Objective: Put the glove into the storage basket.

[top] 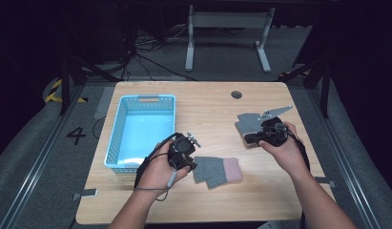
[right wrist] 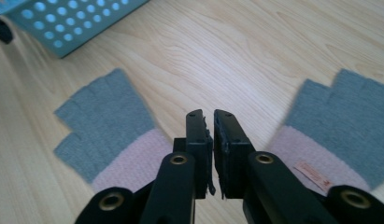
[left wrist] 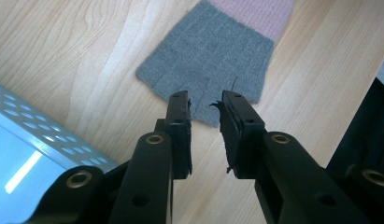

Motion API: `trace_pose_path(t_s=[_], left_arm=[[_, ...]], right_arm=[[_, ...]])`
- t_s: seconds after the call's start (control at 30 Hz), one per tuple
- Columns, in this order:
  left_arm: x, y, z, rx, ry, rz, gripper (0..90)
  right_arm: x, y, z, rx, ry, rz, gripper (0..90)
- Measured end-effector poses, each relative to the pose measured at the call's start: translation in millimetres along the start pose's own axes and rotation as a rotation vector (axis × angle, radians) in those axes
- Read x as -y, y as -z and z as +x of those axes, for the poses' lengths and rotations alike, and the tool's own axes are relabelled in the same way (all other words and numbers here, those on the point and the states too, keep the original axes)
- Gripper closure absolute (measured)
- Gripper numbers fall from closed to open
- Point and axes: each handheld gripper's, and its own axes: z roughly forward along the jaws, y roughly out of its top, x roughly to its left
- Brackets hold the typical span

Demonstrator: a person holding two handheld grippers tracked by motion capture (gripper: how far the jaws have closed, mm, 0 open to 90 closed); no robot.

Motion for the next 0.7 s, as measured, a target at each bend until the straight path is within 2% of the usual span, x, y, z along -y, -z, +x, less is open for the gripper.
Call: trace_pose_path(t_s=[0.1,0.17,0.23,0.3,0.37,0.4,0.5,0.7], left_arm=[[-0.7,0.0,-0.4,0.002,0.002,-0.003,73.0],[-1.1,-0.6,-0.2,0.007,0.0,0.003,72.7],[-1.1,-1.3,-0.1,0.008,-0.001,0.004,72.6],[-1.5,-1.7,0.2,0.008,-0.003,0.009,72.4],[-1.7,-1.9,0.2,0.009,-0.005,0.008,72.3],[-1.9,-2.1,0.2,0.012,-0.009,0.008,72.3],[-1.1,-1.9,-0.1,0.012,-0.004,0.008,71.9],[-0.7,0.4,0.7,0.008,0.002,0.001,71.7]], right_arm=[[-2.6,-0.1,-6.3,0.021,-0.01,0.01,82.4],[-5.4,-1.0,-14.4,0.04,-0.033,0.018,78.2],[-5.9,-1.4,-16.3,0.05,-0.038,0.017,76.5],[-8.4,-3.3,-25.1,0.076,-0.07,0.037,72.7],[-9.0,-4.3,-27.7,0.087,-0.074,0.041,71.6],[-9.9,-7.4,-32.7,0.108,-0.096,0.052,68.1],[-10.6,-13.7,-40.7,0.132,-0.129,0.081,64.6],[-10.8,-29.8,-58.4,0.169,-0.204,0.133,60.8]])
